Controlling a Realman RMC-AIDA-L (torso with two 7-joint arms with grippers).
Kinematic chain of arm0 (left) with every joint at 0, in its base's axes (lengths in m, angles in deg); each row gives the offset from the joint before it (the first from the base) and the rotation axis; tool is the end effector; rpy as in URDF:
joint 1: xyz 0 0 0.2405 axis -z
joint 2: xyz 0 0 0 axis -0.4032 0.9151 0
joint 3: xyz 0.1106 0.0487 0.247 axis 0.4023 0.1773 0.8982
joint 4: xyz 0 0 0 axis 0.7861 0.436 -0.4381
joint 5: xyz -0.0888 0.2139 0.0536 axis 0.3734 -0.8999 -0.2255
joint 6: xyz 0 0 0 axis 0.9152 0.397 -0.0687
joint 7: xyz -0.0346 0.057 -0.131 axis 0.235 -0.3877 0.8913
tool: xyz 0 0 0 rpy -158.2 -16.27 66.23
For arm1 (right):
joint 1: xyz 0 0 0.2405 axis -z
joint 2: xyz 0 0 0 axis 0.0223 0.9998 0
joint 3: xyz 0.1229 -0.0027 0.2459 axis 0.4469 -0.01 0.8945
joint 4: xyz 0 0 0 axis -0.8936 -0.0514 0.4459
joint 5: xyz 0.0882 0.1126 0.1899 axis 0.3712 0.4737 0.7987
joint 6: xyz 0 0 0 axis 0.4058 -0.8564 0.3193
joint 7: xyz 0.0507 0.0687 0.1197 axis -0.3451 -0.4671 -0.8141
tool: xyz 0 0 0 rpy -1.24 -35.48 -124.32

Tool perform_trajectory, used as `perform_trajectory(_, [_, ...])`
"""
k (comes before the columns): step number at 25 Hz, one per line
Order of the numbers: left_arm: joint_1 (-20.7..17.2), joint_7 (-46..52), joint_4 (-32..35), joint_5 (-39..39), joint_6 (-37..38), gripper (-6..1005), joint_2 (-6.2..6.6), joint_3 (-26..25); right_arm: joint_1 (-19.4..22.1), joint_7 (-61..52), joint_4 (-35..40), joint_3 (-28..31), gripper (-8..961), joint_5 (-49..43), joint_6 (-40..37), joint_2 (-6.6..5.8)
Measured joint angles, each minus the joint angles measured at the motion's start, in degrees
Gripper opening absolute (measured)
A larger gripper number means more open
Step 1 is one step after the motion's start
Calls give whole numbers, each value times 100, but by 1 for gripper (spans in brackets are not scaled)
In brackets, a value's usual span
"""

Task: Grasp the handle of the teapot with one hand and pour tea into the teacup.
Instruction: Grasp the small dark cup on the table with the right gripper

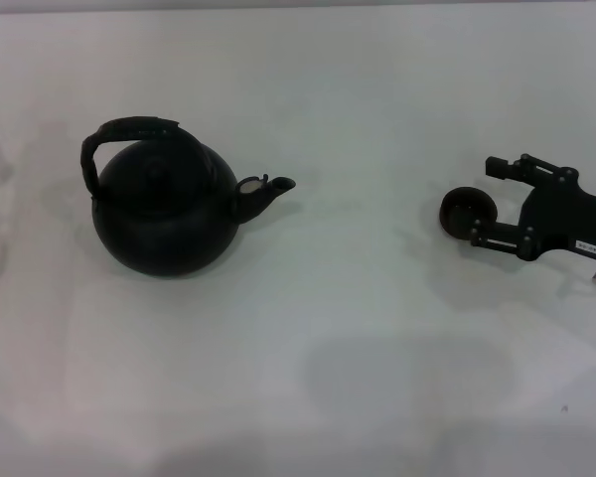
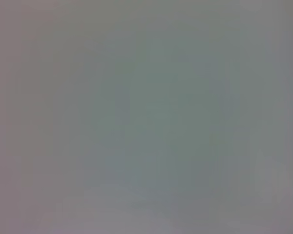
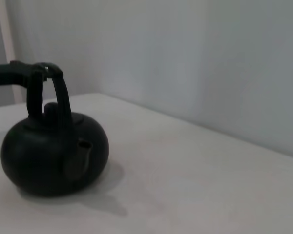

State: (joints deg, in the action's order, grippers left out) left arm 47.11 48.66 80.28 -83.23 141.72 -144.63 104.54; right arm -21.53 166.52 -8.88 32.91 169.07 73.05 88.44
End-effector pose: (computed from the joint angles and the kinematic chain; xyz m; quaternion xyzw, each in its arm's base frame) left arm -0.4224 0.3300 -0.0007 -0.6837 -0.2219 -0.1869 0.6696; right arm 0.3771 0.3090 -0.0378 -0.9210 0.1816 0.2142 0.2701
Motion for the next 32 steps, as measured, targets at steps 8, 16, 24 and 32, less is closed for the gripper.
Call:
perform_trajectory(8, [16, 5, 41, -1, -94, 50, -9, 0, -164, -104, 27, -297, 853, -115, -372, -3])
perform_trajectory(16, [28, 6, 40, -1, -117, 50, -10, 0, -208, -219, 65, -343, 851, -196, -487, -10])
perform_trajectory(24, [49, 5, 39, -1, -181, 49, -10, 0, -208, -222, 57, -353, 849, -324, -595, -12])
perform_trajectory(32, [49, 4, 30, -1, -182, 49, -18, 0, -208, -222, 18, -384, 848, -356, -745, -7])
